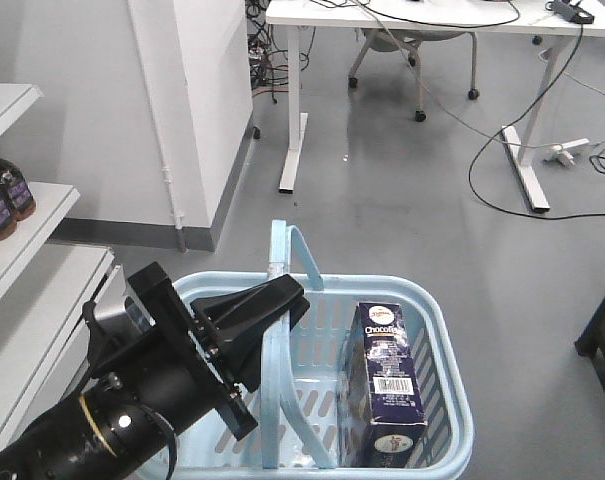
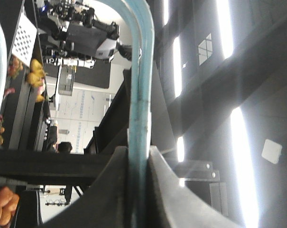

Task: Left arm holds basket, right arm returns cookies
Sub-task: 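Drive toward the snack shelves carrying the basket in the left gripper, then turn the base to face the snack shelf, keeping the basket held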

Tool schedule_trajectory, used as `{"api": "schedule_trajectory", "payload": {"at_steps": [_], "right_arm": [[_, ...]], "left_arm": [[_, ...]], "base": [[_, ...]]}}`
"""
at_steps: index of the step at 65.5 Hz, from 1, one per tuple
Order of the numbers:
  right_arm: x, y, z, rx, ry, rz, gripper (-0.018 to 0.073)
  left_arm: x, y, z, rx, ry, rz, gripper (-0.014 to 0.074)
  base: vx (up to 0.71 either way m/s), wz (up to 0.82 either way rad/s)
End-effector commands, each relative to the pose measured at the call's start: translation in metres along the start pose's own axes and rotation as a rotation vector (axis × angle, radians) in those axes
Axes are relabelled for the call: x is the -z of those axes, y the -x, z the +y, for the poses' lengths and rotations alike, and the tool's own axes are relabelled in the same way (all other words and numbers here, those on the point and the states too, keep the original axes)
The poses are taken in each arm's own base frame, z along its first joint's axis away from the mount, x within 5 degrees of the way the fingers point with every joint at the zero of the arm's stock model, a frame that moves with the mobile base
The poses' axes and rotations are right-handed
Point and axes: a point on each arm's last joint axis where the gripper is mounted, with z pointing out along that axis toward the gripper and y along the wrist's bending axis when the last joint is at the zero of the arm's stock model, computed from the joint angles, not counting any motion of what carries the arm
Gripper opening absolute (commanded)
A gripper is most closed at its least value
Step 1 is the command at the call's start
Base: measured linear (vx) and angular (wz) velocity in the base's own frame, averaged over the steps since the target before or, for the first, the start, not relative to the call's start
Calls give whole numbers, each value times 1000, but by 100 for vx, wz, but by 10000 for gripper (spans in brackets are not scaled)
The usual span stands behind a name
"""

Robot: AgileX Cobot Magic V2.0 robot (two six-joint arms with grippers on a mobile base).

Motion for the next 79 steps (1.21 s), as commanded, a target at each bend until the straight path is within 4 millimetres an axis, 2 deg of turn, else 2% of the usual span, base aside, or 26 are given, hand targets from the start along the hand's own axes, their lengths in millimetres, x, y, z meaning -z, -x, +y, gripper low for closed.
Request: {"api": "schedule_trajectory", "payload": {"at_steps": [1, 33, 79], "right_arm": [[0, 2, -1, 12, -9, -71, -3], [0, 2, -1, 12, -9, -71, -3], [0, 2, -1, 12, -9, -71, -3]], "left_arm": [[2, -11, -38, 7, -330, 87, -3], [2, -11, -38, 7, -330, 87, -3], [2, -11, -38, 7, -330, 88, -3]], "base": [[33, 18], [28, 34], [19, 68]]}}
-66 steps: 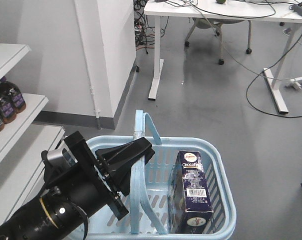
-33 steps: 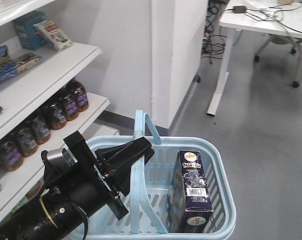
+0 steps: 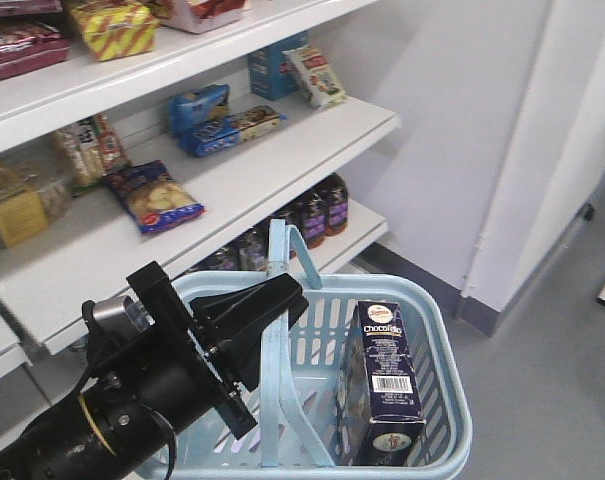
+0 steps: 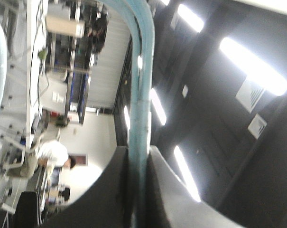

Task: Left arm holds basket, right arm returns cookies
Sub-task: 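Turn the base to face the snack shelf, keeping the basket held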

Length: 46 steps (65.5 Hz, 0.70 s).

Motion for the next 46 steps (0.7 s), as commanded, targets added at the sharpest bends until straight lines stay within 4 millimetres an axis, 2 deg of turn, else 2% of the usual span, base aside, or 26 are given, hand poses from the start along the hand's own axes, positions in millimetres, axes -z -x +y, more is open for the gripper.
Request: {"api": "schedule_trajectory", "payload": {"at_steps": [1, 46], "right_arm": [[0, 2, -1, 12, -9, -71, -3], [0, 2, -1, 12, -9, -71, -3]], "left_arm": [[2, -11, -38, 6, -329, 89, -3], [2, -11, -38, 6, -329, 89, -3]], "base": [[17, 67], [16, 65]]}}
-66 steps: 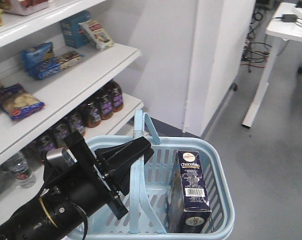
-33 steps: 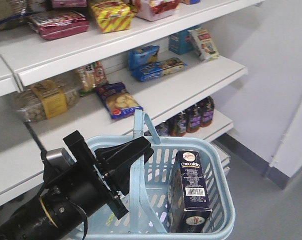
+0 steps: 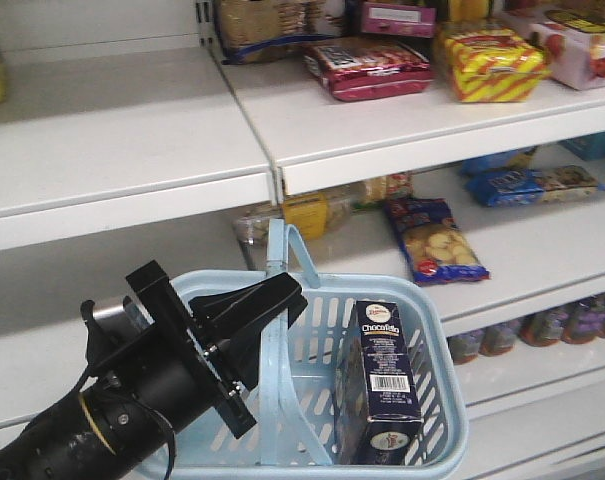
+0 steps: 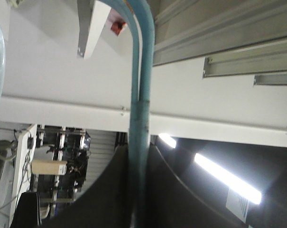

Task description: Left arm holds basket, right arm returns cookies

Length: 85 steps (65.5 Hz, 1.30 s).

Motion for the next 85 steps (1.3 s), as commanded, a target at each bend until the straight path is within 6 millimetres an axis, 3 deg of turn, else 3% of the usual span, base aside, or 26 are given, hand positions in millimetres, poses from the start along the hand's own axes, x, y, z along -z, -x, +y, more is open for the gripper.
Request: {"api": "schedule_trajectory", "payload": {"at_steps": [1, 35, 85], "right_arm": [[0, 2, -1, 12, -9, -71, -3], [0, 2, -1, 12, -9, -71, -3], [0, 2, -1, 12, -9, -71, -3]], "left_arm": [[2, -11, -38, 6, -329, 90, -3], [2, -11, -38, 7, -329, 89, -3], [2, -11, -38, 6, -329, 89, -3]], "base": [[14, 63], [10, 44], [-1, 10]]}}
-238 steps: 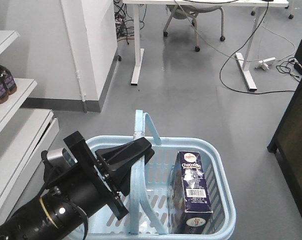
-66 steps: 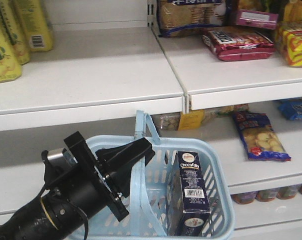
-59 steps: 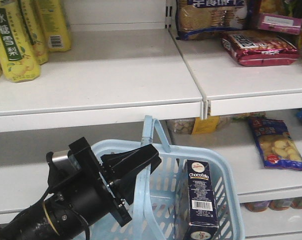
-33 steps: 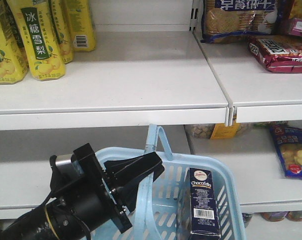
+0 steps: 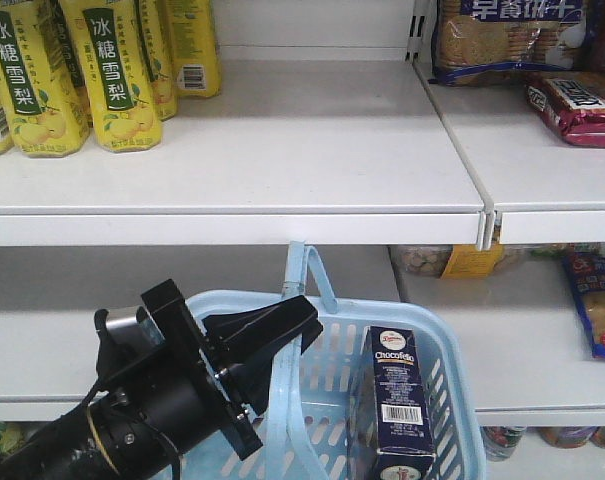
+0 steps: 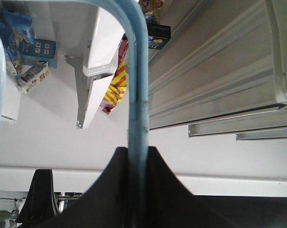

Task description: Left arm holds basket, right arm returns cookies

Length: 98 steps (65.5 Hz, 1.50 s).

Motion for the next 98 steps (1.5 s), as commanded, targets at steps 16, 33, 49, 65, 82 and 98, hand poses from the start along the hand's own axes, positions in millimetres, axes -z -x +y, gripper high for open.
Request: {"api": "schedule_trajectory", "payload": {"at_steps": [16, 33, 49, 65, 82, 98], "right_arm": [[0, 2, -1, 12, -9, -71, -3], [0, 2, -1, 12, -9, -71, -3], [0, 2, -1, 12, -9, -71, -3], [0, 2, -1, 12, -9, -71, -3], [0, 2, -1, 12, -9, -71, -3], [0, 2, -1, 21, -10, -71, -3]], "left_arm": [[2, -4, -42, 3, -362, 38, -3], [2, -4, -42, 3, -362, 38, -3], [2, -4, -42, 3, -362, 38, -3], [2, -4, -42, 3, -362, 38, -3], [2, -4, -42, 3, -362, 38, -3], [2, -4, -42, 3, -362, 38, -3]], "base": [[0, 1], [0, 1], [0, 3], [0, 1], [0, 0], [0, 0]]}}
